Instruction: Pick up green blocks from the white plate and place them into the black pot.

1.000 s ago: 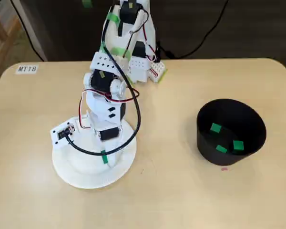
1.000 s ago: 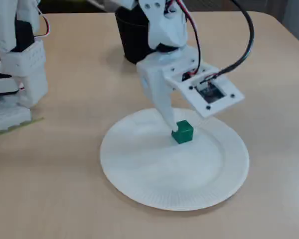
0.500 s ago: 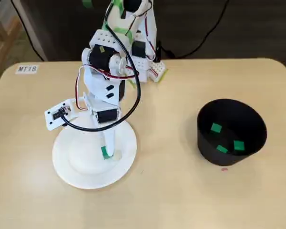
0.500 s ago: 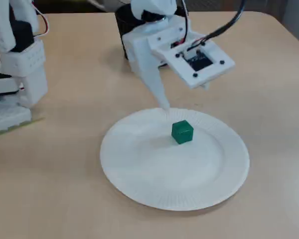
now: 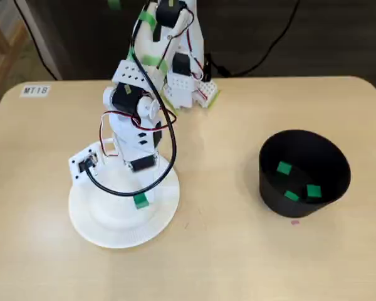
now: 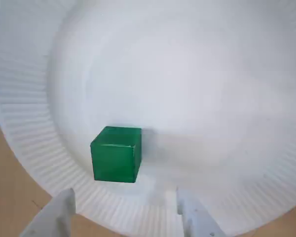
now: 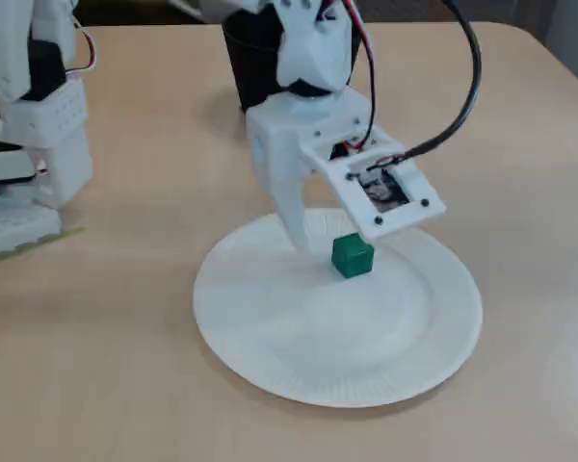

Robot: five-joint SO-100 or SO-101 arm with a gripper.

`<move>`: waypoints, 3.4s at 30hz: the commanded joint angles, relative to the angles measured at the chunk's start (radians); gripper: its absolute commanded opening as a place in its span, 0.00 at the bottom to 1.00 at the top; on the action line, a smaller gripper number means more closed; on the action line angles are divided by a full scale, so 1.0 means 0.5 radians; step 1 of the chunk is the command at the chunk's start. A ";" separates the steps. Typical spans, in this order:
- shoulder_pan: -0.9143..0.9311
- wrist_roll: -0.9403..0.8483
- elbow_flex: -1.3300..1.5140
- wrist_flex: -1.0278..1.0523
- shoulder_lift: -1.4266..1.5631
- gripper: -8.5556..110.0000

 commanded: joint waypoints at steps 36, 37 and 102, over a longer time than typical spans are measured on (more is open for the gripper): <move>-0.089 0.485 -0.199 -0.221 0.614 0.05; -0.101 0.515 -0.184 -0.230 0.699 0.05; -0.945 1.525 1.411 -0.190 3.025 0.05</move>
